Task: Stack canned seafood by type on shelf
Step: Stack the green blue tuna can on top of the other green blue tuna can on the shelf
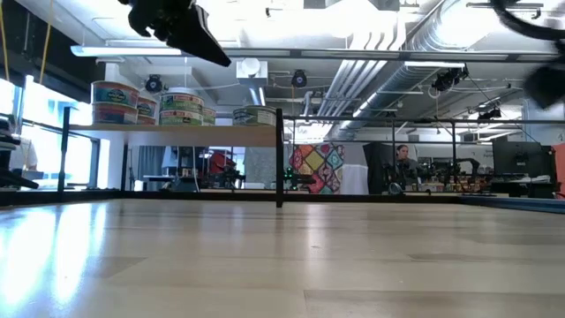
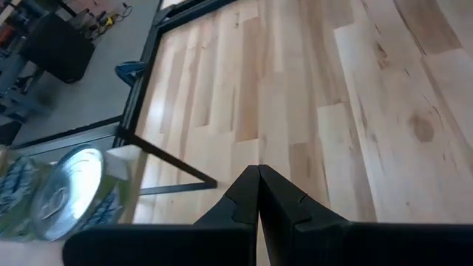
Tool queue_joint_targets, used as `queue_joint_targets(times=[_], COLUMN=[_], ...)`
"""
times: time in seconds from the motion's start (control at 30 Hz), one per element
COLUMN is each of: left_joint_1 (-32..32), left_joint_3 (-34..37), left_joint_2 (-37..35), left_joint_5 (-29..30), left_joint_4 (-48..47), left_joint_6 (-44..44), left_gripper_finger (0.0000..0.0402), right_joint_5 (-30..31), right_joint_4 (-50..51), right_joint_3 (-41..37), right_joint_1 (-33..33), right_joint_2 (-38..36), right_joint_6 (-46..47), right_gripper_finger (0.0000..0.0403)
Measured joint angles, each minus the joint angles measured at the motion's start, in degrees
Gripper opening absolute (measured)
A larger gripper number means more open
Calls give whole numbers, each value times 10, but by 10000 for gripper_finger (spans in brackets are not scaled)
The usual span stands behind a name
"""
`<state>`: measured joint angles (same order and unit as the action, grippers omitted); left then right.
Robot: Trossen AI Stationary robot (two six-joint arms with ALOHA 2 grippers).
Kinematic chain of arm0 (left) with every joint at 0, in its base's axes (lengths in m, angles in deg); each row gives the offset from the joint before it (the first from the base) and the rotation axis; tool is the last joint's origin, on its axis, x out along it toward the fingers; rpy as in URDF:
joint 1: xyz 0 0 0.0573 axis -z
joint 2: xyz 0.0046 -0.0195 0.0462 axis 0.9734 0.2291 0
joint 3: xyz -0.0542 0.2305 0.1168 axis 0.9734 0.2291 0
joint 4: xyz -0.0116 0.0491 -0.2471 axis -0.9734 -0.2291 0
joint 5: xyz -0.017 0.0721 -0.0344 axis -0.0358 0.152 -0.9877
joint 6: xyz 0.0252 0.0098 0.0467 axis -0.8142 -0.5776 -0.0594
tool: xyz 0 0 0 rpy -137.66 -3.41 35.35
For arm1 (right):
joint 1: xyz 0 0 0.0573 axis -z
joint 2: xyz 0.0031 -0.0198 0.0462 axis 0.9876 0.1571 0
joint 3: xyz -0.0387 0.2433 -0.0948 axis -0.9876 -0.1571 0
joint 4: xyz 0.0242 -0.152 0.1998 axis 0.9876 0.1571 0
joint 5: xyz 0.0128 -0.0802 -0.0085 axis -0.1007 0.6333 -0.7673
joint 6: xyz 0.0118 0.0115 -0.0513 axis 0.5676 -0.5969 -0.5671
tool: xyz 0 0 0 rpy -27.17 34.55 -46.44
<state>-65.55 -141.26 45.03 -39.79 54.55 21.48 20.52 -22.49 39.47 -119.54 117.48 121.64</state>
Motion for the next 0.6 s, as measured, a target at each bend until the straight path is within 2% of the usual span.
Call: queue_joint_targets(times=[0.33,0.43,0.6], left_joint_1=[32,44,62], left_joint_3=[0,0,0], left_joint_2=[44,52,61], left_joint_5=[-1,0,-1], left_joint_4=[14,14,15], left_joint_6=[20,29,52], left_gripper_finger=[0,0,0], right_joint_5=[126,187,226], right_joint_4=[-174,-235,-293], right_joint_3=[-1,-3,-3], right_joint_1=[116,130,133], right_joint_2=[2,0,-24], right_joint_6=[-39,-93,-185], right_gripper_finger=[0,0,0])
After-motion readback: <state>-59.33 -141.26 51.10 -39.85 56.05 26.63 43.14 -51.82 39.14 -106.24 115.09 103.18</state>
